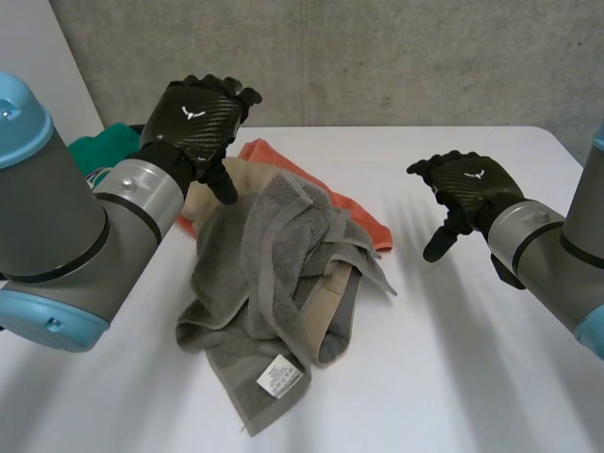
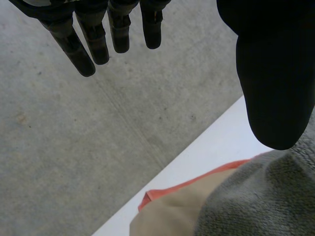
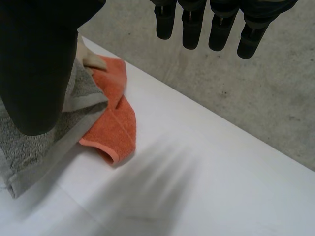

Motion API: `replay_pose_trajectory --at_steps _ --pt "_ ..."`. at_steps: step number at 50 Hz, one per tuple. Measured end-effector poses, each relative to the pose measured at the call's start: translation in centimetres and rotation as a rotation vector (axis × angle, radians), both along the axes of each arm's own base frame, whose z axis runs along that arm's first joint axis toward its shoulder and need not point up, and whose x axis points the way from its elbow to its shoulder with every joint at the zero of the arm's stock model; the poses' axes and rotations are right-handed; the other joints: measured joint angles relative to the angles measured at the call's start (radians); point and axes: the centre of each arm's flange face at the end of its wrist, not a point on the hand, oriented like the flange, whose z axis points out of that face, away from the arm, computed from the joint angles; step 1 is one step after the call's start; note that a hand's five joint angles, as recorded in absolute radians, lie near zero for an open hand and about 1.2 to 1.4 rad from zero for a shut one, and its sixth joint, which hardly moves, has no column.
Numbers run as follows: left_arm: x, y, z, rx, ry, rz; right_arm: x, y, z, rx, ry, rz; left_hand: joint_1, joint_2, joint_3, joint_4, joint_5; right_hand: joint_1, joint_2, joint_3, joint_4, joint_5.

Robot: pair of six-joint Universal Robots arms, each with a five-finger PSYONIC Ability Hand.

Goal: Fold the laundry.

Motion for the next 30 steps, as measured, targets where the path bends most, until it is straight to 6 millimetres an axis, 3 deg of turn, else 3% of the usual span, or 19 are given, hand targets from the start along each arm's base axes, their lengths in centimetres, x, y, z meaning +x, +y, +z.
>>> replay_pose_trajectory --at_steps 8,19,21,24,25,26,27,30 --pt "-0.3 -0.5 -2.3 0.102 -0.043 -0.042 -0.5 0.0 0.0 0.047 -0.002 -0.013 0.000 0.000 0.000 0.000 0.000 0.000 0.000 0.000 0.000 0.000" --pt "-1.5 -3.7 -9.9 0.296 -0.146 -0.119 -0.7 -0.1 -1.3 0.113 0.012 -0.021 0.011 0.010 0.005 0.006 0.003 0.000 0.000 0.000 0.000 0.000" --pt "-1.7 -4.2 -11.0 0.312 -0.159 -0.131 -0.7 -0.1 -1.6 0.121 0.017 -0.020 0.108 0.088 0.087 0.089 0.081 0.000 0.000 0.000 0.000 0.000" --pt "-2.0 -4.9 -11.6 0.316 -0.166 -0.134 -0.6 -0.1 -2.0 0.128 0.026 -0.018 0.655 0.610 0.597 0.607 0.571 0.000 0.000 0.000 0.000 0.000" --pt "-2.0 -5.1 -11.6 0.313 -0.166 -0.131 -0.6 -0.1 -2.0 0.128 0.027 -0.017 0.655 0.610 0.597 0.607 0.571 0.000 0.000 0.000 0.000 0.000" --pt "-2.0 -5.3 -11.4 0.309 -0.164 -0.121 -0.6 -0.1 -2.1 0.128 0.031 -0.016 0.814 0.846 0.810 0.825 0.779 0.000 0.000 0.000 0.000 0.000" --pt "-1.9 -5.6 -10.9 0.298 -0.158 -0.105 -0.6 -0.1 -2.1 0.127 0.034 -0.015 0.858 0.933 0.904 0.926 0.861 0.000 0.000 0.000 0.000 0.000" --pt "-1.1 -6.4 -8.3 0.252 -0.118 -0.030 -0.7 -0.1 -2.1 0.120 0.045 -0.012 0.862 0.973 0.934 0.968 0.874 0.000 0.000 0.000 0.000 0.000"
